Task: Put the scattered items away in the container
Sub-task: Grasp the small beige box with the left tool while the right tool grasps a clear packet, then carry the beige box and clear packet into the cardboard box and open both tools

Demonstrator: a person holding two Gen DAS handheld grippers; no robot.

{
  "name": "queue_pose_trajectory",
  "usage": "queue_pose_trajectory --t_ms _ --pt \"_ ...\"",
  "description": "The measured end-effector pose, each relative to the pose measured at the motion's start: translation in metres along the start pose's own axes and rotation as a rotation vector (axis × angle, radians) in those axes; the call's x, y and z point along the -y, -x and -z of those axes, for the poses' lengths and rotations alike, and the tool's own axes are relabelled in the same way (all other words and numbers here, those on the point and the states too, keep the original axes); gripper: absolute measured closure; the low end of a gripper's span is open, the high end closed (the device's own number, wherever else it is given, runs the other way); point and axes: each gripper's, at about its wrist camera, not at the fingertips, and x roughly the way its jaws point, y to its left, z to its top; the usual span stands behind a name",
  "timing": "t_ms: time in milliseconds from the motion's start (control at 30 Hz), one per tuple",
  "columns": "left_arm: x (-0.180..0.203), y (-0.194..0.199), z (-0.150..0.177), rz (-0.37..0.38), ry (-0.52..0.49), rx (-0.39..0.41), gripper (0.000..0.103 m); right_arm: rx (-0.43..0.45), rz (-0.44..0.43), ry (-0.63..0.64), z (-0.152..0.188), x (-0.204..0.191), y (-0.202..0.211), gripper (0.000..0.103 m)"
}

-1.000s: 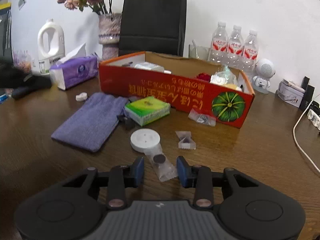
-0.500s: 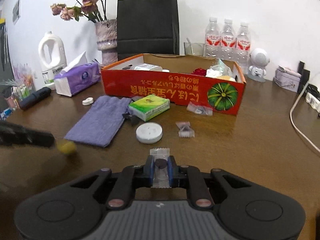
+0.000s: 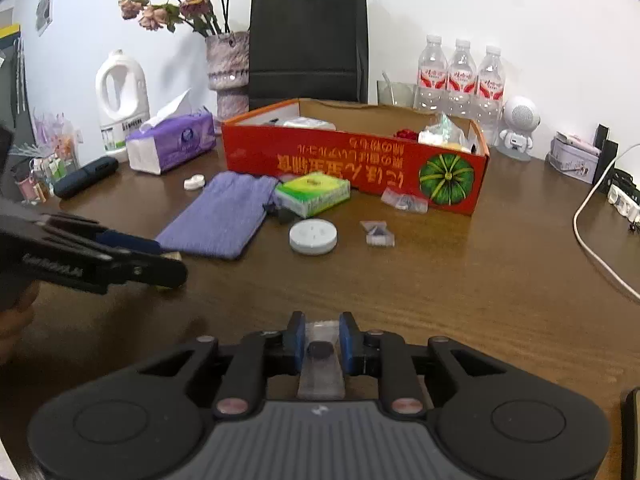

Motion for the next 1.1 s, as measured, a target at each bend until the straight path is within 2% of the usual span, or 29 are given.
queue_pose_trajectory --t_ms 133,233,267,300,467,500,567,667,733,833,967,1033,1100 --pt "-0.002 -0.003 -0.001 0.027 -0.011 -0.004 0.034 0.004 -0.005 -0.003 0.002 0.001 0.000 0.082" --pt "0.002 -0.003 0.000 0.017 -0.029 -0.005 0.041 -0.011 0.005 0.001 0.002 0.000 -0.003 0.082" --pt "0.004 -0.003 0.001 0.009 -0.039 -0.007 0.051 -0.011 0.005 0.006 0.002 -0.001 -0.001 0.081" --pt "0.005 -0.002 0.002 0.002 -0.048 -0.008 0.069 -0.017 0.006 0.008 0.002 -0.001 0.001 0.078" --pt "0.005 0.002 0.007 0.003 -0.018 0.006 0.070 -0.029 0.002 0.025 0.009 -0.005 0.004 0.078" --pt "0.007 0.003 0.008 -0.008 -0.010 0.011 0.071 -0.021 0.006 0.025 0.011 -0.005 0.004 0.085" --pt "0.009 0.007 0.010 -0.014 0.023 0.019 0.071 -0.019 0.017 0.015 0.011 -0.005 0.004 0.089" --pt "0.008 0.023 0.008 0.017 0.084 0.088 0.071 -0.007 0.017 -0.006 0.010 -0.001 0.005 0.090" --pt "0.009 0.036 0.000 0.006 0.107 0.142 0.071 0.018 0.018 -0.027 0.007 0.003 0.008 0.090" --pt "0.012 0.049 -0.030 -0.018 0.125 0.218 0.071 0.079 0.056 -0.046 -0.011 0.013 0.014 0.090" --pt "0.017 0.045 -0.099 -0.004 0.091 0.304 0.071 0.204 0.079 -0.075 -0.072 0.044 0.027 0.090" --pt "0.022 0.028 -0.138 -0.006 0.048 0.307 0.071 0.257 0.068 -0.067 -0.111 0.059 0.026 0.090" --pt "0.026 -0.003 -0.178 0.014 0.025 0.265 0.070 0.256 0.040 -0.077 -0.148 0.077 0.012 0.090"
